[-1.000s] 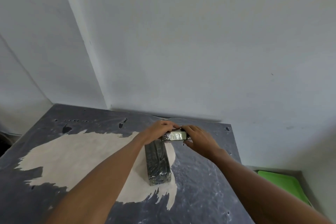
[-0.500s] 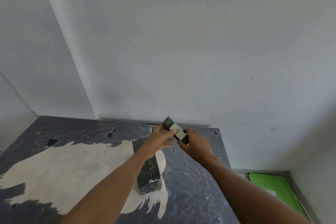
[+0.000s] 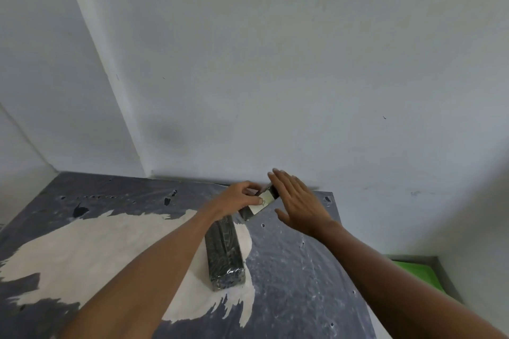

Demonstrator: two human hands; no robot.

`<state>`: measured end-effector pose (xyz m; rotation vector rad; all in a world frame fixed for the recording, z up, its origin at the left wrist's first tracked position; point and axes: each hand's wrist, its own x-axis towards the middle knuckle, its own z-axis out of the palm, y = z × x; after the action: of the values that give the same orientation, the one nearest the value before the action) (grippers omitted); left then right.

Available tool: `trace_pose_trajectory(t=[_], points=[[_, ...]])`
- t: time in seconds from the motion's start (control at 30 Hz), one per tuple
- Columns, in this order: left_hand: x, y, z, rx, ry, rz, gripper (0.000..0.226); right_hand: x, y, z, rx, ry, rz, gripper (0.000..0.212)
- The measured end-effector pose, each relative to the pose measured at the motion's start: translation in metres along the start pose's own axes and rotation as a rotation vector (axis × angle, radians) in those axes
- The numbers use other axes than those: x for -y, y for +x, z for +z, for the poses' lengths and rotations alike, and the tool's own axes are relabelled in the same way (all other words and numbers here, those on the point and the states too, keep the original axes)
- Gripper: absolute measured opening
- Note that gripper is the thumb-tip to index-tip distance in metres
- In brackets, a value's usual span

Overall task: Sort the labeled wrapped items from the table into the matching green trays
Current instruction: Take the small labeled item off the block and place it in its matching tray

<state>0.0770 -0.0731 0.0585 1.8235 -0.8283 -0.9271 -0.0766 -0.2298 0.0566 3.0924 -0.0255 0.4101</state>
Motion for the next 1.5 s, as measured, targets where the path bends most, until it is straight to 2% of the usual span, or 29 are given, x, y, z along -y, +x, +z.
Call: trace_pose_trajectory(t=[0.07, 0.2, 0.27, 0.43, 0.53, 0.77, 1.0, 1.17, 1.3, 1.5], points=[[-0.005, 0.0, -0.006, 0.032, 0.033, 0.009, 0.046, 0.003, 0.007, 0.001, 0.034, -0.016, -0.021, 0.081], [-0.009, -0.001, -0.015, 0.048, 0.046, 0.027, 0.038, 0.011, 0.009, 0.006, -0.047, 0.014, 0.001, 0.041], [-0.003, -0.002, -0.019, 0.054, 0.013, 0.025, 0.035, 0.014, 0.007, 0.009, -0.061, 0.017, 0.038, 0.035], [0.019, -0.003, -0.017, 0.082, -0.157, -0.002, 0.031, 0.017, -0.005, 0.016, -0.041, 0.074, 0.143, 0.037], [0.023, -0.002, -0.008, 0.093, -0.158, 0.005, 0.029, 0.02, -0.016, 0.019, -0.027, 0.11, 0.188, 0.043], [0.013, 0.006, 0.034, 0.144, -0.127, -0.011, 0.028, 0.005, -0.056, 0.019, -0.04, 0.129, 0.234, 0.037], [-0.02, 0.026, 0.137, 0.156, -0.098, -0.016, 0.027, -0.066, -0.139, 0.006, -0.007, 0.137, 0.265, 0.038], [-0.044, 0.045, 0.253, -0.002, -0.08, -0.041, 0.032, -0.145, -0.232, -0.011, 0.047, 0.089, 0.277, 0.038], [-0.061, 0.054, 0.344, -0.125, 0.217, 0.026, 0.03, -0.203, -0.313, -0.021, 0.108, 0.051, 0.29, 0.039], [-0.065, 0.07, 0.44, -0.052, 0.716, 0.165, 0.042, -0.275, -0.406, -0.028, 0.172, 0.014, 0.312, 0.037]])
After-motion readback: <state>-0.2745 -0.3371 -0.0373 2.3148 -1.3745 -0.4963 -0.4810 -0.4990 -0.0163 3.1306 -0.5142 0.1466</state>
